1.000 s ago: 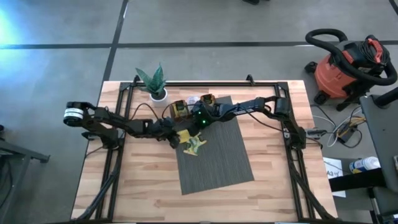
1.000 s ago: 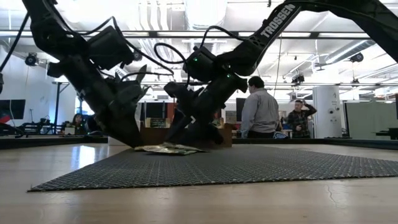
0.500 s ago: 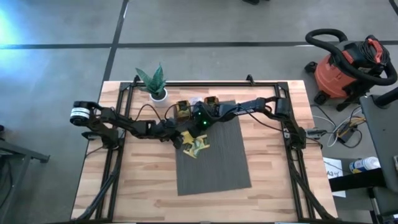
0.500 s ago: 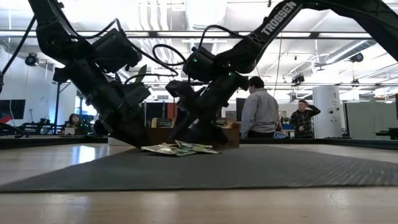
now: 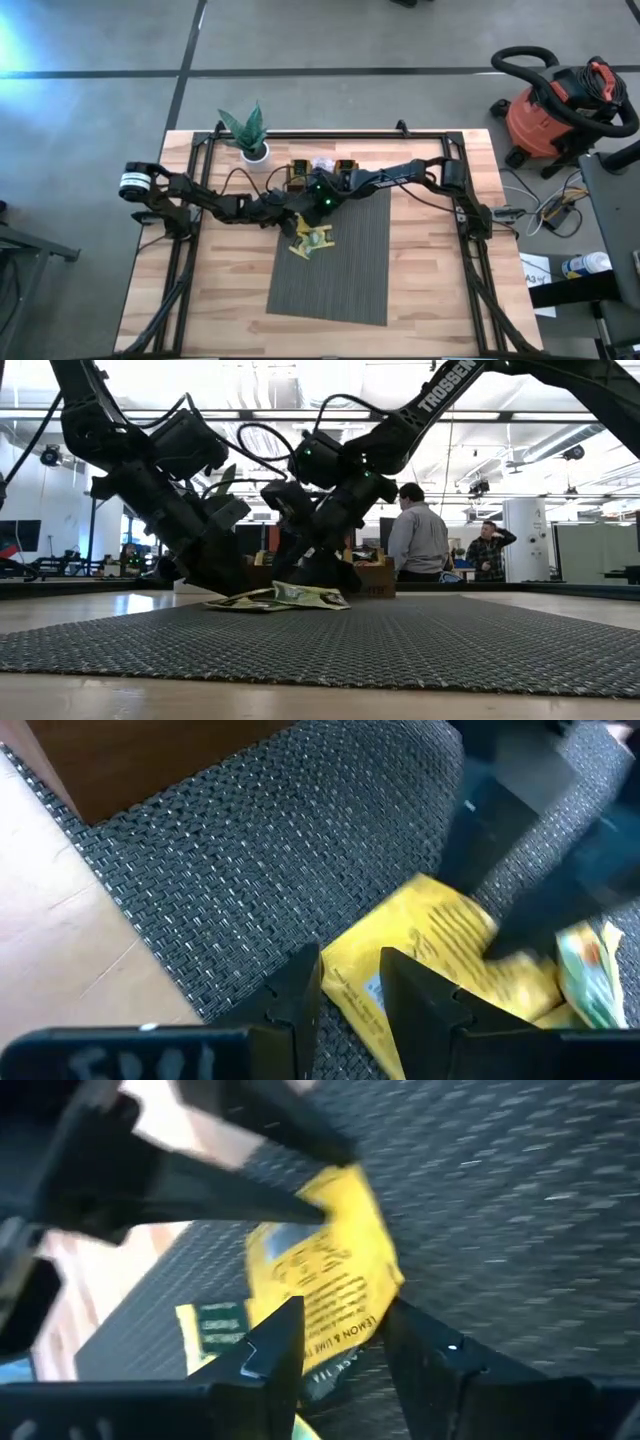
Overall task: Pick & Place Tea
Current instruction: Put the top yellow tea bag into the left compartment of the wooden organizer
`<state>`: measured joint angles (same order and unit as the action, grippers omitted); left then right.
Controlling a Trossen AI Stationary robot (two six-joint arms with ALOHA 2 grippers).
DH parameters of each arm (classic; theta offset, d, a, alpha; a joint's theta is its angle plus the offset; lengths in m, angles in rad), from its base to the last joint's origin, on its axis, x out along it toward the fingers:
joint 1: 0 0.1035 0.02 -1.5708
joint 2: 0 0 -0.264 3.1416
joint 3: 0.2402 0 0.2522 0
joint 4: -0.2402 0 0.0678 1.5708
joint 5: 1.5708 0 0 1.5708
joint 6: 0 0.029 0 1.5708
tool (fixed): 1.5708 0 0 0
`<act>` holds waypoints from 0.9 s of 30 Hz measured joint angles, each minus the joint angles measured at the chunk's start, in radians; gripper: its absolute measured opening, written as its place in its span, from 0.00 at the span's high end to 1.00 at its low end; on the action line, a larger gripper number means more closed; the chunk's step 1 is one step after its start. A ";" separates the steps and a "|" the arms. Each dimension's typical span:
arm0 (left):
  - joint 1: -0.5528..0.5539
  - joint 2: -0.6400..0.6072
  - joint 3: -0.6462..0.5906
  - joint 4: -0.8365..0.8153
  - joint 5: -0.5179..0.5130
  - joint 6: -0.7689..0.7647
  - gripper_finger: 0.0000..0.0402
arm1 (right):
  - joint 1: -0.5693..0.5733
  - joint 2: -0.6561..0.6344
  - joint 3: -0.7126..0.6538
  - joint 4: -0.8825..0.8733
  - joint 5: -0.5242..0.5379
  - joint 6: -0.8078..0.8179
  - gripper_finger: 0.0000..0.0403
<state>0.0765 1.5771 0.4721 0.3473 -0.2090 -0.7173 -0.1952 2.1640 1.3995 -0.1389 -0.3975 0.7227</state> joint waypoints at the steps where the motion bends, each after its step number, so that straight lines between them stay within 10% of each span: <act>1: 0.000 0.000 0.000 0.002 0.000 0.000 0.73 | 0.003 0.000 0.006 0.000 0.000 0.000 0.68; 27: -0.016 -0.140 0.000 -0.038 -0.002 0.033 0.73 | 0.006 -0.042 0.051 -0.057 0.026 -0.087 0.98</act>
<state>0.0608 1.4367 0.4725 0.3097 -0.2106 -0.6842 -0.1893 2.1220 1.4501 -0.1962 -0.3713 0.6362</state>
